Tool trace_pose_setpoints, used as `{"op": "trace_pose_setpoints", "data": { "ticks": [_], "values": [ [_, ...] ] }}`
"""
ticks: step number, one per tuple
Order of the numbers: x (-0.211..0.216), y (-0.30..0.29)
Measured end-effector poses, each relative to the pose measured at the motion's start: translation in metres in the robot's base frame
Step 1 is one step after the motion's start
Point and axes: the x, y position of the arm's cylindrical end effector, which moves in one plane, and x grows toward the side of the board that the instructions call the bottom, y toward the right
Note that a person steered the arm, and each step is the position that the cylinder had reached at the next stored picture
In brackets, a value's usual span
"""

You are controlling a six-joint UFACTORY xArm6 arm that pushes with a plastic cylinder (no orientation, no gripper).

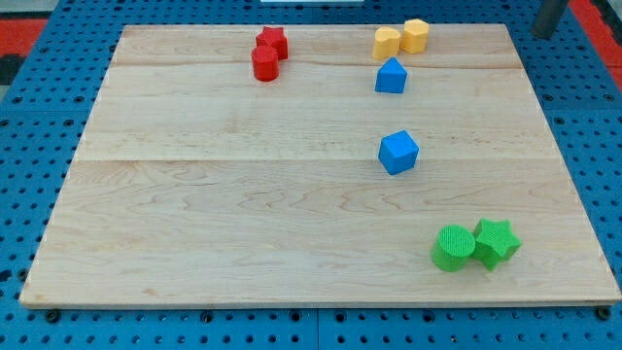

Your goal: Point your arm towards the yellow hexagon

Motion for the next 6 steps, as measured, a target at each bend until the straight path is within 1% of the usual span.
{"op": "trace_pose_setpoints", "data": {
  "ticks": [1,2,3,4,5,6],
  "values": [
    [0.002,0.009],
    [0.021,-0.003],
    [0.01,-0.045],
    [-0.003,-0.105],
    [-0.008,-0.153],
    [0.005,-0.218]
  ]
}}
